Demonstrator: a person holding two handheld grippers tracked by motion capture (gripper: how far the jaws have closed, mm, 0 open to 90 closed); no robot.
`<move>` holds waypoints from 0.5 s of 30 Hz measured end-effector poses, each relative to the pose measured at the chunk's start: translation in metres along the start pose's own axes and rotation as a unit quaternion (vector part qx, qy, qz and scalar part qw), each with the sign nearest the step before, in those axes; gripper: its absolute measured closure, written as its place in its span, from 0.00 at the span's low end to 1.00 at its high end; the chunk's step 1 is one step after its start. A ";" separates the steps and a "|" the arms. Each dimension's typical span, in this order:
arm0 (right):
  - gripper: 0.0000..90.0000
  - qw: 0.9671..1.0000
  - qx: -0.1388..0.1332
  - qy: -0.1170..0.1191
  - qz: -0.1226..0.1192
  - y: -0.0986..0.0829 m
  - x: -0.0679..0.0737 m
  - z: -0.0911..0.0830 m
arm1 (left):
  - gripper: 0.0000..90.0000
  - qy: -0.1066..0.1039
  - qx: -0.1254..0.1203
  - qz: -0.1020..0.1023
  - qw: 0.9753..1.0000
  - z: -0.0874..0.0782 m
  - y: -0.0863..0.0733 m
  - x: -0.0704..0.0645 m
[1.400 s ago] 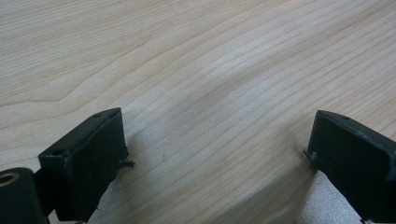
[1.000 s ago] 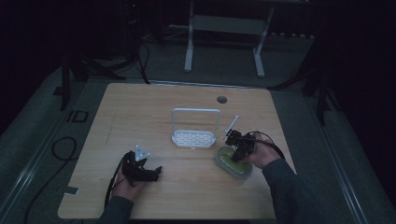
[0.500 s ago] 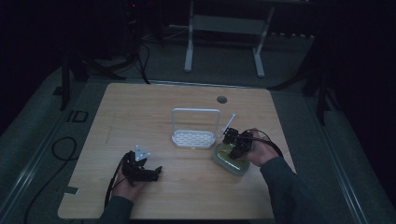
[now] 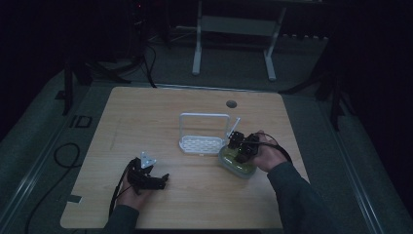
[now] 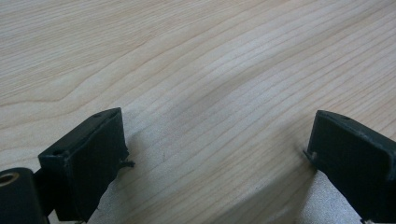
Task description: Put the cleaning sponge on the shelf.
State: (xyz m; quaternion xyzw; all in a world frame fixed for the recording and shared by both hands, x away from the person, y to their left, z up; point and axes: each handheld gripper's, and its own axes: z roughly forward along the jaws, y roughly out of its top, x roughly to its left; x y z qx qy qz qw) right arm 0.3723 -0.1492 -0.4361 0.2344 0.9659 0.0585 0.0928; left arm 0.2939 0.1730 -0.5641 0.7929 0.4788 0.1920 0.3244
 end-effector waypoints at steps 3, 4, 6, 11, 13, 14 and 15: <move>0.80 1.000 -0.004 -0.003 -0.008 0.004 0.001 0.000 | 0.05 0.000 0.000 0.000 1.000 0.000 0.000 0.000; 0.80 1.000 -0.005 -0.004 -0.009 0.005 0.002 0.000 | 0.05 0.000 0.000 0.000 1.000 0.000 0.000 0.000; 0.80 1.000 -0.007 -0.006 -0.012 0.006 0.002 0.000 | 0.05 0.000 0.000 0.000 1.000 0.000 0.000 0.000; 0.80 1.000 -0.016 -0.009 -0.020 0.012 0.004 -0.003 | 0.05 0.000 0.000 0.000 1.000 0.000 0.000 0.000; 0.80 1.000 -0.018 -0.008 -0.022 0.014 0.005 -0.004 | 0.05 0.000 0.000 0.000 1.000 0.000 0.000 0.000; 0.80 1.000 -0.018 -0.007 -0.024 0.014 0.005 -0.004 | 0.05 0.000 0.000 0.000 1.000 0.000 0.000 0.000; 0.80 0.999 -0.017 -0.006 -0.027 0.015 0.006 -0.004 | 0.05 0.000 0.000 0.000 1.000 0.000 0.000 0.000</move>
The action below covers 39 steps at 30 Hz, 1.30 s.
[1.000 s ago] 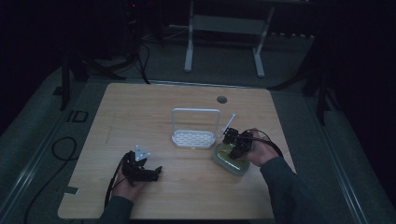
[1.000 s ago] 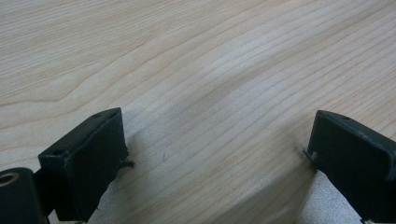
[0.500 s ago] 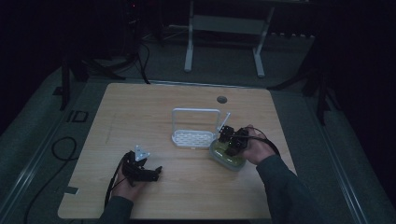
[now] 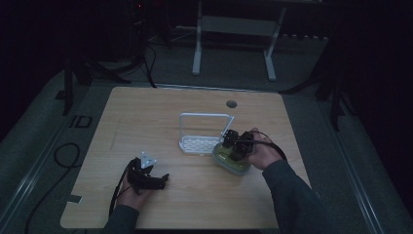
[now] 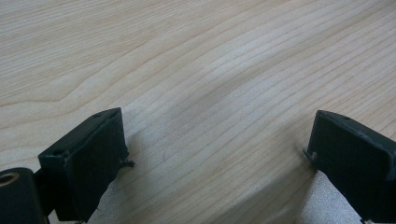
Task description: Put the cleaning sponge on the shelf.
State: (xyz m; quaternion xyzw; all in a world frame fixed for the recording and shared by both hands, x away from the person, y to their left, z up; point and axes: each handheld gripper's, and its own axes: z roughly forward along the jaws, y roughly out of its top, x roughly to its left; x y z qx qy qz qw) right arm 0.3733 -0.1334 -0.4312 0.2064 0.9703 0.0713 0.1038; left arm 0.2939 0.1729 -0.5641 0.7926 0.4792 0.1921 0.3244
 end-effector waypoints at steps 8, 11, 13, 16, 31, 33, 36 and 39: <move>0.80 1.000 -0.003 -0.005 -0.019 0.006 0.003 -0.001 | 0.05 0.000 0.000 0.000 1.000 0.000 0.000 0.000; 0.80 1.000 -0.004 -0.008 -0.025 0.008 0.003 -0.002 | 0.05 0.000 0.000 0.000 1.000 0.000 0.000 0.000; 0.80 1.000 -0.008 -0.008 -0.028 0.010 0.004 -0.003 | 0.05 0.000 0.000 0.000 1.000 0.000 0.000 0.000; 0.80 0.999 -0.009 -0.010 -0.035 0.013 0.004 -0.003 | 0.05 0.000 0.000 0.000 1.000 0.000 0.000 0.000; 0.80 0.997 -0.014 -0.019 -0.070 0.025 0.005 -0.003 | 0.05 0.000 0.000 0.000 1.000 0.000 0.000 0.000; 0.80 0.997 -0.015 -0.018 -0.077 0.028 0.006 -0.004 | 0.05 0.000 0.000 0.000 1.000 0.000 0.000 0.000; 0.80 0.996 -0.014 -0.018 -0.088 0.031 0.007 -0.003 | 0.05 0.000 0.000 0.000 1.000 0.000 0.000 0.000; 0.80 0.995 -0.012 -0.021 -0.097 0.034 0.008 -0.002 | 0.05 0.000 0.000 0.000 1.000 0.000 0.000 0.000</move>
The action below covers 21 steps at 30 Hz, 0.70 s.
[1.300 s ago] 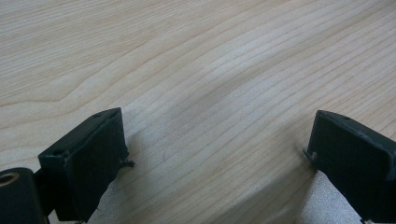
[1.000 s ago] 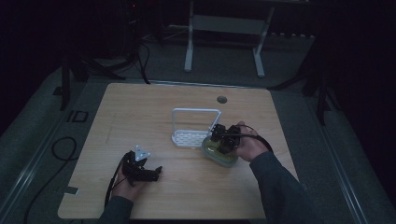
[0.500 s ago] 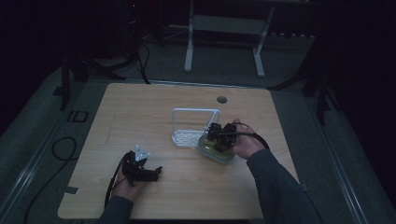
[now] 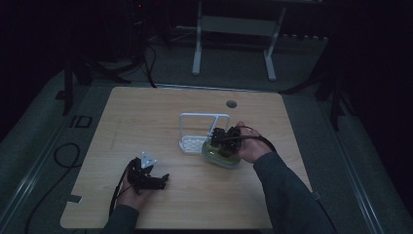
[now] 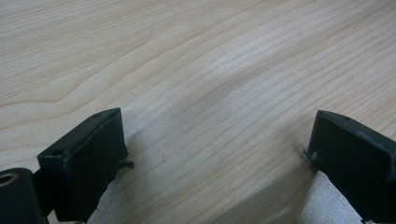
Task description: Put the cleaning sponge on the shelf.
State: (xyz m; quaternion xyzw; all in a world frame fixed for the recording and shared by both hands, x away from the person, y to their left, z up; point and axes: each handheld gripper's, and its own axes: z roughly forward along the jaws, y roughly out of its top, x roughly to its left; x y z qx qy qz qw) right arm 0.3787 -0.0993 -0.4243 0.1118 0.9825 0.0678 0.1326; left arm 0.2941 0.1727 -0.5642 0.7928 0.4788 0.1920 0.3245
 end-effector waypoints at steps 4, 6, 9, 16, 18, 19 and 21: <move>0.80 1.000 -0.002 0.000 -0.006 0.003 0.000 0.001 | 0.05 0.000 0.001 0.000 1.000 0.000 0.000 0.000; 0.80 1.000 -0.001 0.001 -0.008 0.004 -0.001 0.002 | 0.05 0.000 0.000 0.001 1.000 0.000 0.000 0.000; 0.80 1.000 -0.001 -0.001 -0.012 0.005 -0.001 0.002 | 0.05 -0.001 0.001 0.001 1.000 0.000 0.000 0.000; 0.80 1.000 -0.001 -0.008 -0.021 0.010 -0.001 0.000 | 0.05 -0.001 0.001 0.002 1.000 0.000 0.000 0.000; 0.80 1.000 -0.001 -0.010 -0.023 0.012 -0.001 0.000 | 0.05 -0.001 0.000 0.001 1.000 0.000 0.000 0.000; 0.80 1.000 -0.003 -0.010 -0.026 0.013 -0.001 -0.001 | 0.05 -0.001 0.000 0.001 1.000 0.000 0.000 0.000; 0.80 1.000 -0.004 -0.011 -0.027 0.015 -0.001 -0.001 | 0.05 -0.001 0.000 0.001 1.000 0.000 0.000 0.000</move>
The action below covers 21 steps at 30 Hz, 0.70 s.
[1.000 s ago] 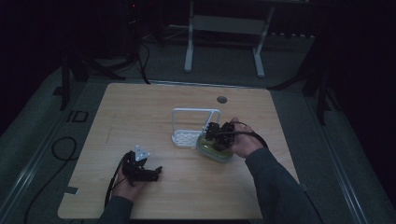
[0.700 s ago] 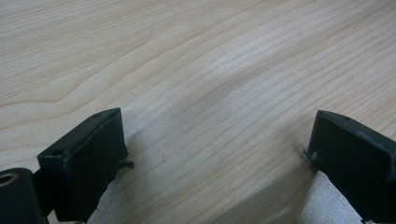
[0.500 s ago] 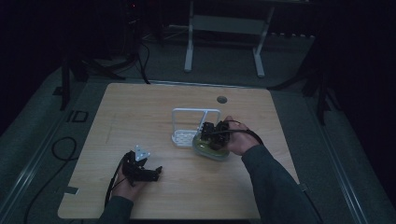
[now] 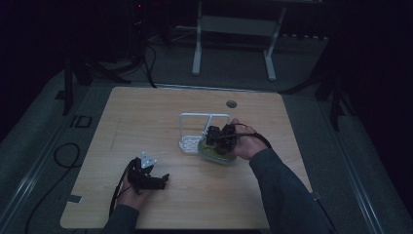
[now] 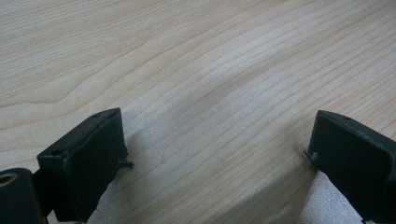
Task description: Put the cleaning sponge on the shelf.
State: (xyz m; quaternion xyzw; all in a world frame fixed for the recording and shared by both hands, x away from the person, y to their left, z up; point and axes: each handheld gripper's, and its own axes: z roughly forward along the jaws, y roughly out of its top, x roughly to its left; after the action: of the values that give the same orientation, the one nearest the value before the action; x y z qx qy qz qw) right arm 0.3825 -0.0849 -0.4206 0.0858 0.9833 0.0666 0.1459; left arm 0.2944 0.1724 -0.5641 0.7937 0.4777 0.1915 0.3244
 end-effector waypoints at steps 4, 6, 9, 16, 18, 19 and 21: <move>0.80 1.000 0.002 -0.004 -0.006 0.003 0.000 0.000 | 0.05 0.000 0.000 0.000 1.000 0.000 0.000 0.000; 0.80 1.000 0.001 -0.005 -0.007 0.004 0.000 0.000 | 0.05 0.000 0.000 0.000 1.000 0.000 0.000 0.000; 0.80 1.000 0.002 -0.005 -0.008 0.006 0.000 0.001 | 0.05 0.000 0.000 0.000 1.000 0.000 0.000 0.000; 0.80 1.000 0.008 -0.008 -0.017 0.008 0.000 0.004 | 0.05 0.000 0.000 0.000 1.000 0.000 0.000 0.000; 0.80 1.000 0.005 -0.009 -0.018 0.010 0.001 0.003 | 0.05 0.000 0.000 0.000 1.000 0.000 0.000 0.000; 0.80 1.000 0.004 -0.010 -0.020 0.011 0.001 0.003 | 0.05 0.000 0.000 0.000 1.000 0.000 0.000 0.000; 0.80 1.000 0.001 -0.010 -0.022 0.012 0.002 0.003 | 0.05 0.000 0.000 0.000 1.000 0.000 0.000 0.000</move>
State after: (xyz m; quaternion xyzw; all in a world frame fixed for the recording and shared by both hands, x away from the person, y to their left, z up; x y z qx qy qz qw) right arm 0.3835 -0.0722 -0.4215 0.0654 0.9835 0.0613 0.1573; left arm 0.2945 0.1723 -0.5641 0.7937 0.4779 0.1913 0.3243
